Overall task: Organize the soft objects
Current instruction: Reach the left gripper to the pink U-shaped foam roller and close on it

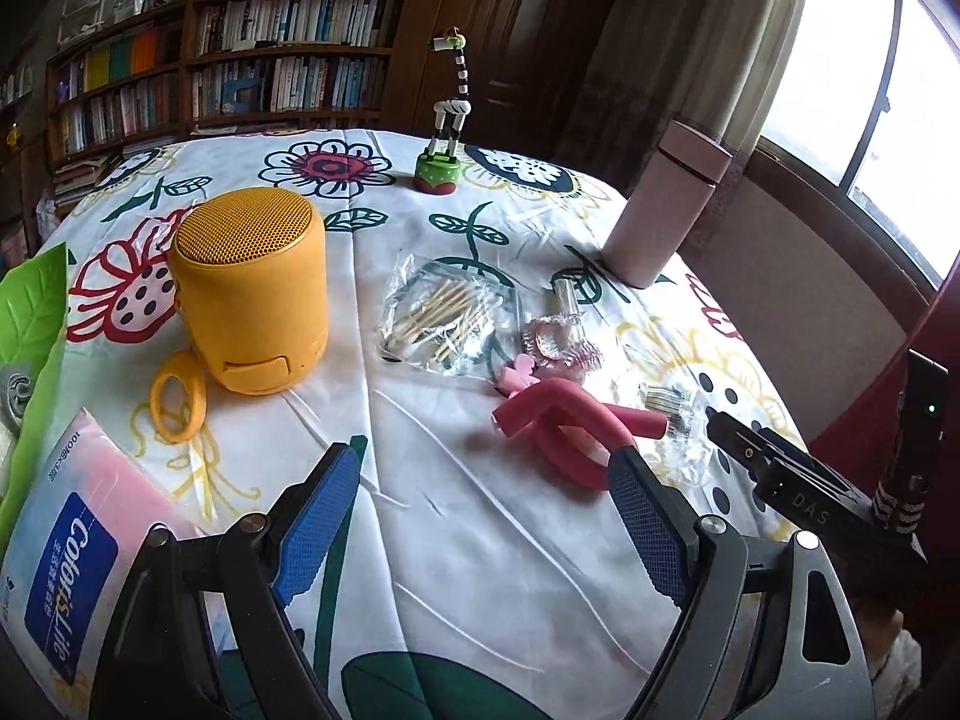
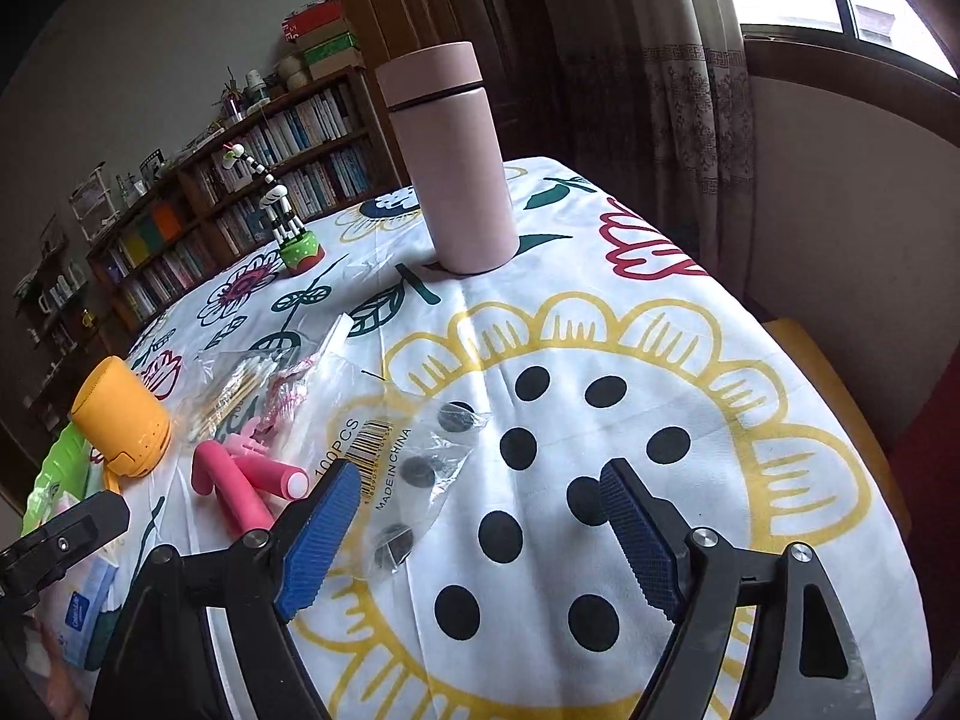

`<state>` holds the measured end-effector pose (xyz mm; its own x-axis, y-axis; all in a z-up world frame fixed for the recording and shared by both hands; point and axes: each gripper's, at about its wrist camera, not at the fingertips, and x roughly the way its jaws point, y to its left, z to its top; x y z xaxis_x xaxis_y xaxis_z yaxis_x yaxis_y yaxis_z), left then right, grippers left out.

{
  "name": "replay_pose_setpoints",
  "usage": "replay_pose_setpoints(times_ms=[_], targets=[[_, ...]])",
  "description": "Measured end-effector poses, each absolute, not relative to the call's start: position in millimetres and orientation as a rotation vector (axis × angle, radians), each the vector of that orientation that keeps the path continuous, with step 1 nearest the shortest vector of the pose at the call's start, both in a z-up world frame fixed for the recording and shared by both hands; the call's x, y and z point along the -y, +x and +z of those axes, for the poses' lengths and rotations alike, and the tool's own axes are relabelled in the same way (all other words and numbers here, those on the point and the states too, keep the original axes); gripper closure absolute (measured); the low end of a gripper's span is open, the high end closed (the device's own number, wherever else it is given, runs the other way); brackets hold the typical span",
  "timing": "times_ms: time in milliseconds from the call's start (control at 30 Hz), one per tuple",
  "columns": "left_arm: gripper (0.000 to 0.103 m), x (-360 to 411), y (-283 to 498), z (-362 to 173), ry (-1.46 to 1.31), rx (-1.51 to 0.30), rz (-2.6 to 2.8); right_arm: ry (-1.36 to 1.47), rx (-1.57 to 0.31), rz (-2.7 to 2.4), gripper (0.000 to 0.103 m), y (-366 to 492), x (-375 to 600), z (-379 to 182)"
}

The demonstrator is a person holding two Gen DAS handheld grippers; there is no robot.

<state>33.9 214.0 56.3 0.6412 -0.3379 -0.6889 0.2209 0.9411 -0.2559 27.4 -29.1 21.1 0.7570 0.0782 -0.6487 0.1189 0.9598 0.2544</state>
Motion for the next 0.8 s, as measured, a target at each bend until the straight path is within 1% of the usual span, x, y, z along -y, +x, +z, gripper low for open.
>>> replay_pose_setpoints(times_ms=[33, 67, 267, 700, 767, 800], targets=[[0.013, -210.0, 35.5, 55.7, -0.153, -0.817, -0.324, 0.291, -0.715, -0.02, 0.016, 27.4, 29.9, 21.1], [0.012, -205.6, 37.3, 55.1, -0.15, -0.819, -0.326, 0.289, -0.716, -0.017, 0.016, 27.5, 30.2, 21.0], [0.012, -180.1, 49.5, 48.9, -0.091, -0.843, -0.347, 0.293, -0.718, -0.021, 0.016, 25.9, 38.7, 20.4], [0.012, -158.7, 77.0, 28.8, -0.111, -0.876, -0.357, 0.307, -0.729, -0.017, 0.016, 28.3, 42.4, 17.9], [0.013, -156.4, 78.0, 25.1, -0.076, -0.875, -0.348, 0.308, -0.731, -0.016, 0.016, 28.5, 42.0, 17.5], [0.017, -155.2, 78.0, 23.2, -0.062, -0.876, -0.351, 0.308, -0.732, -0.015, 0.016, 28.8, 41.7, 16.9]])
